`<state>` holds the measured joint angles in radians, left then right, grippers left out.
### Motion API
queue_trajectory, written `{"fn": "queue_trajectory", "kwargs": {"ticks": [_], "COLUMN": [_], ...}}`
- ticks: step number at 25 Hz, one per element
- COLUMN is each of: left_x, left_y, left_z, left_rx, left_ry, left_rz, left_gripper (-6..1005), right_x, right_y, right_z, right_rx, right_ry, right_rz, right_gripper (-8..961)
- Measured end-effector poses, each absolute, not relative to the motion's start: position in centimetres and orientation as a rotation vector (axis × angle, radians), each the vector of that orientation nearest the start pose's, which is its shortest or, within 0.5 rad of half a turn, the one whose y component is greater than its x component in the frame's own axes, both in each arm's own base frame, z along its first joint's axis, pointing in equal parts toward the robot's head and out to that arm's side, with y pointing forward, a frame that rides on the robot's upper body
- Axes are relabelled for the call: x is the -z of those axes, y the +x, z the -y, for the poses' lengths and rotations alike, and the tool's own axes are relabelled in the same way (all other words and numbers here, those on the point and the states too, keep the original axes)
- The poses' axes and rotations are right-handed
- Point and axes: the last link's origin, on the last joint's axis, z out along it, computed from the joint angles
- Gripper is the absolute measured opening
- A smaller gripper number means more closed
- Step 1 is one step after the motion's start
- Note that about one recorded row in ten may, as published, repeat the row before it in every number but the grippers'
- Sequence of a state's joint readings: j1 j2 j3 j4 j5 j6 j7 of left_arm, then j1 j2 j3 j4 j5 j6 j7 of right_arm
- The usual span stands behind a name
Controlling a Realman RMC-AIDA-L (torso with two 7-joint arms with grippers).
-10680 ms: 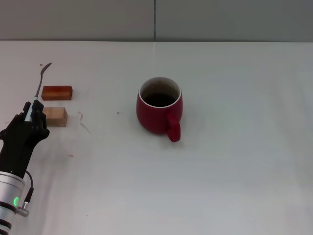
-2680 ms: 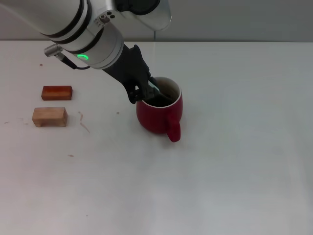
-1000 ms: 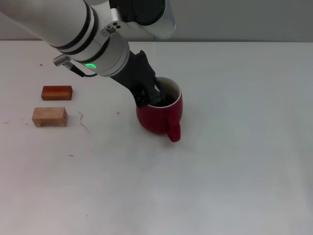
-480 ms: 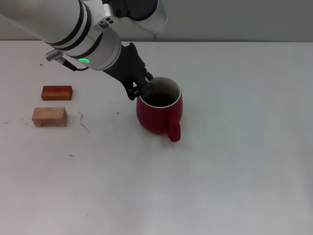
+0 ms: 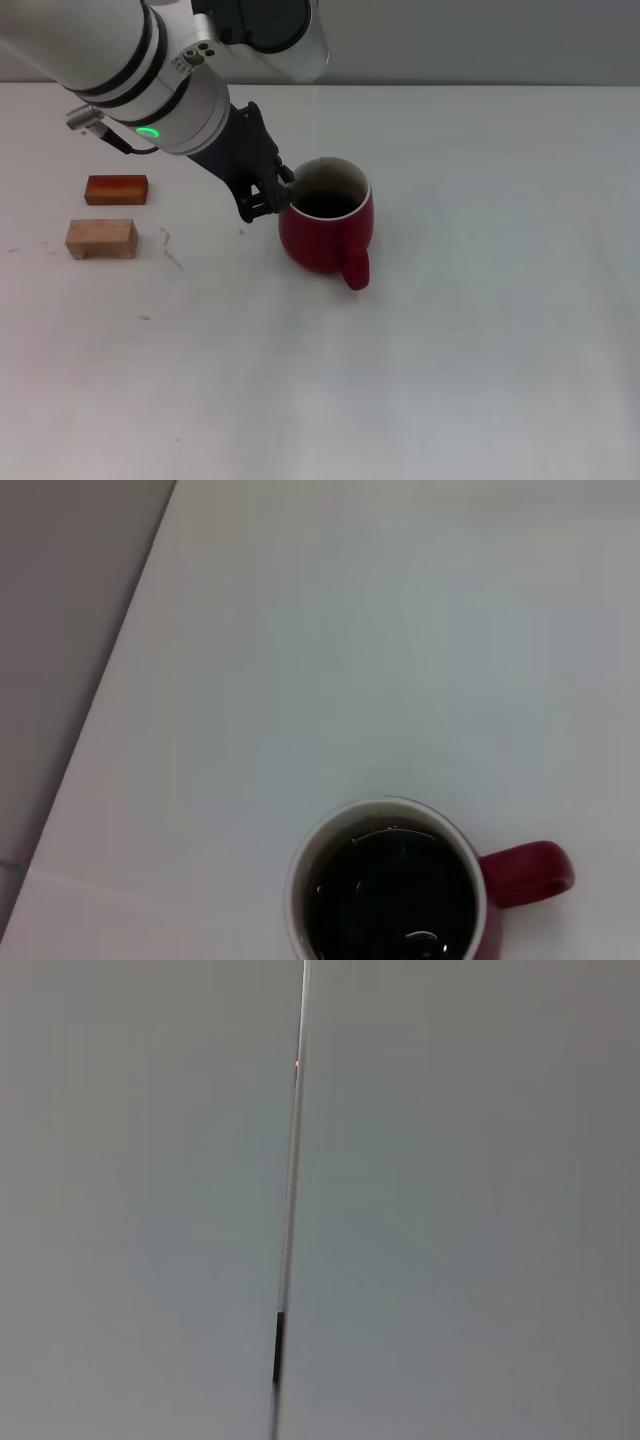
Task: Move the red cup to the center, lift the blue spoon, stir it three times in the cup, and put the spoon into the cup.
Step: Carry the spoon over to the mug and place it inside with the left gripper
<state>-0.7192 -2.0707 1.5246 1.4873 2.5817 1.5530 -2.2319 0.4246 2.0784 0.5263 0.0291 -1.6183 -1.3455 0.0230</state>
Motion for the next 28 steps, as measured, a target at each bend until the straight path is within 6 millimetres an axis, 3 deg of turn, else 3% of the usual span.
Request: {"fn": "queue_trajectory", "kwargs": {"ticks": [14,28], "left_x": [1.5,2.3], "left_y": [-8.9,-9.7], "left_z": [-35.6,-36.6], "left_rx": [-0.454,-0.397], "left_ry": [-2.822,-2.762], "left_rz": [0.026,0.035], "left_gripper": [162,162], "right_x": [-4.9,-5.0], "right_y": [37.1,37.1], "right_z": [-30.4,-30.3], "right_rx": [-0.564,-0.567], "right_ry": [-1.237,-1.233], "right_rz": [-0.441,-0.434], "right_gripper": [670,670]}}
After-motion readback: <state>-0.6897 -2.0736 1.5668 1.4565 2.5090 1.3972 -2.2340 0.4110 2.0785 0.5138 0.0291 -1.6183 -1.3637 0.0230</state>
